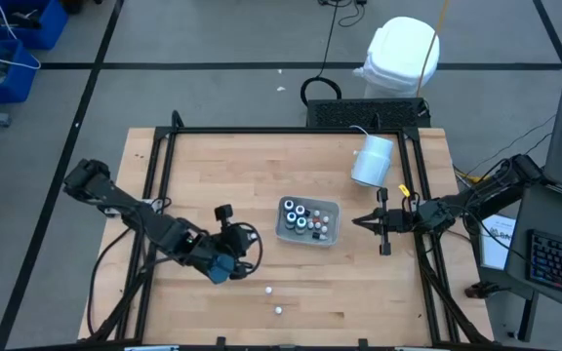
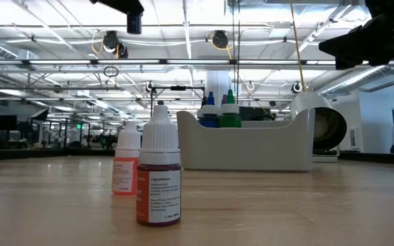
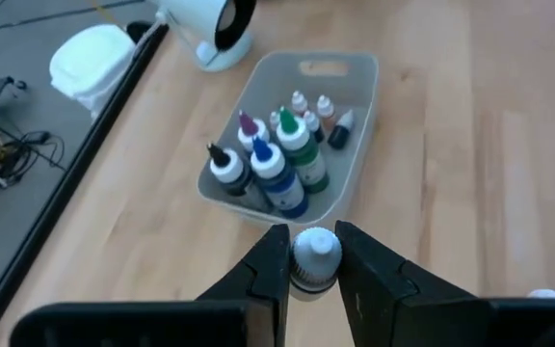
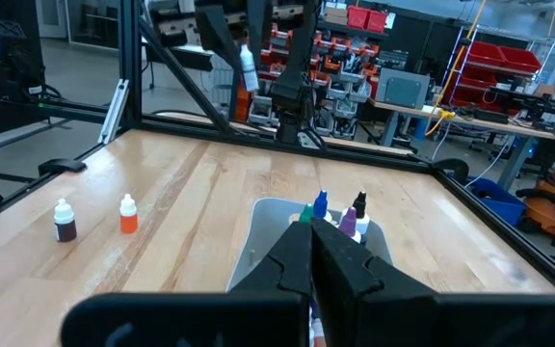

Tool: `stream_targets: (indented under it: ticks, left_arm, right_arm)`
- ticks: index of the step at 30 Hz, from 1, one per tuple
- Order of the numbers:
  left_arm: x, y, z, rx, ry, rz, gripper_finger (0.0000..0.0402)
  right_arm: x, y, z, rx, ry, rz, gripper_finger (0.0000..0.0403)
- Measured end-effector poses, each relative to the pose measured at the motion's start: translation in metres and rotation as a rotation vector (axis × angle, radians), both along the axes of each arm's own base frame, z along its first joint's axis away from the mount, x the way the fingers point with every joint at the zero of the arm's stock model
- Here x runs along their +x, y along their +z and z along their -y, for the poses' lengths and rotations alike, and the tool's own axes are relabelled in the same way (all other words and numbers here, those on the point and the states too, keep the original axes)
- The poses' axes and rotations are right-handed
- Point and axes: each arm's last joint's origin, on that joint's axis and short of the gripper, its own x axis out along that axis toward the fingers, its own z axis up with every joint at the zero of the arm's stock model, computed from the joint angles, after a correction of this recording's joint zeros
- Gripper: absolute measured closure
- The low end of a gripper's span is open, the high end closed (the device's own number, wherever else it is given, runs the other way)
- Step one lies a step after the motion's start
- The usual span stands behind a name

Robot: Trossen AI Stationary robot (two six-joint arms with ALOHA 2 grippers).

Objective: Pick & Place food coloring
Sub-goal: Put the small dark blue bottle into the gray bin

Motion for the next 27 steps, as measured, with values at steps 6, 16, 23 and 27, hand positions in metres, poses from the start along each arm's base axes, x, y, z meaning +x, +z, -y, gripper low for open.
stream_targets:
  ticks: [6,16,23,27]
  left_arm:
    - [0.000,-0.007,-0.003,0.006,0.006,-0.016,0.0336]
    - [0.042,-0.009,-0.023,-0.115,-0.078,0.126,0.0336]
    - [0.102,-0.020,-0.035,-0.131,-0.212,0.211,0.0336]
    - [0.138,-0.024,-0.048,-0.109,-0.181,0.191,0.0336]
  right_arm:
    - [0.000,0.000,0.000,0.000,0.000,0.000,0.0403]
    - [0.000,0.001,0.000,0.003,0.000,0.010,0.0403]
    - [0.000,0.002,0.000,0.006,0.000,0.018,0.0403]
    - [0.000,0.002,0.000,-0.003,0.001,0.018,0.0403]
